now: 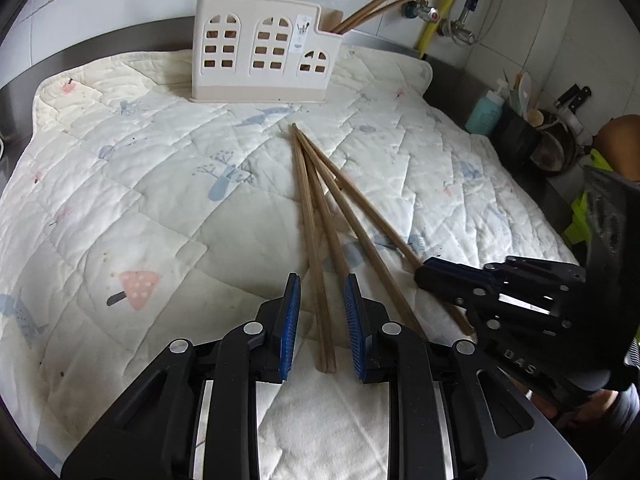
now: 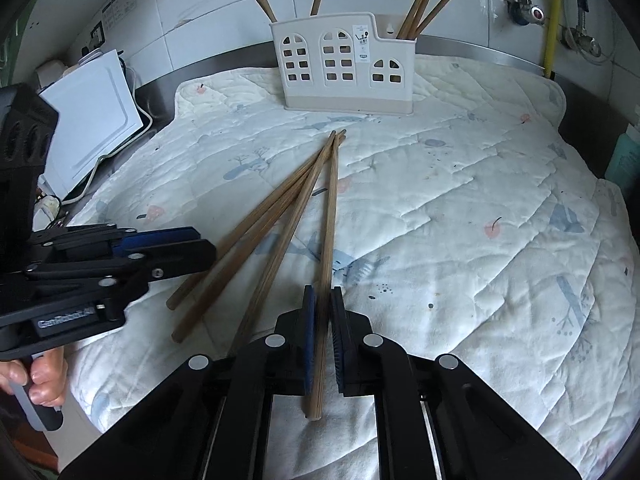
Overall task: Organize utensils
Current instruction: 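Close the left tool on a chopstick while the right tool grasps another chopstick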
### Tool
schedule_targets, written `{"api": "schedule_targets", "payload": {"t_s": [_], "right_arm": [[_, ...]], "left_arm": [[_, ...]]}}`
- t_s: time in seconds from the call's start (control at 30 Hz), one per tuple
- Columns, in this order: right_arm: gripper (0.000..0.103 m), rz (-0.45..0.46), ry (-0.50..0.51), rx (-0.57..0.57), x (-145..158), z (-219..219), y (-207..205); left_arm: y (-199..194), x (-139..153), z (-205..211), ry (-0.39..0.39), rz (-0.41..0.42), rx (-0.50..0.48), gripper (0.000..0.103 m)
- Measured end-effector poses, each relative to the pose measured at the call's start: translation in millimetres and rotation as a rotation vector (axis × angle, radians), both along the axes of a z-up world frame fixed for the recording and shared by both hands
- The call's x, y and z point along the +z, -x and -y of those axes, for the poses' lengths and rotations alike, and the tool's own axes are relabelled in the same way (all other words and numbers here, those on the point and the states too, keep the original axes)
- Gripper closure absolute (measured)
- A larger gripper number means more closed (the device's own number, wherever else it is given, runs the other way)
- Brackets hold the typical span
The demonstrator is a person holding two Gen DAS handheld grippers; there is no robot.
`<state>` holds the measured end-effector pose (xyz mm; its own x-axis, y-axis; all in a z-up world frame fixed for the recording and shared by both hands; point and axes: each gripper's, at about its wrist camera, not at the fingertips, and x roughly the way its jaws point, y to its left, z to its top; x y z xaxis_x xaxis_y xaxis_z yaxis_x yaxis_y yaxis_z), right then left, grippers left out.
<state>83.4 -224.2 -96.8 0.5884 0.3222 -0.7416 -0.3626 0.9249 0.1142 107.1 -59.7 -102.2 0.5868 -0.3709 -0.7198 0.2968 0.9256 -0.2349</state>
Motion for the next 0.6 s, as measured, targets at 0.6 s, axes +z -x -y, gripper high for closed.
{"api": "schedule_targets", "payload": {"t_s": [0.6], "right_arm": [[0.096,0.016,-0.015,-0.027,-1.0,6.1,6.9]], "left_arm": [[-9.4,-6.7,15.9,-0.122,0.008,0.035,0.097]]}}
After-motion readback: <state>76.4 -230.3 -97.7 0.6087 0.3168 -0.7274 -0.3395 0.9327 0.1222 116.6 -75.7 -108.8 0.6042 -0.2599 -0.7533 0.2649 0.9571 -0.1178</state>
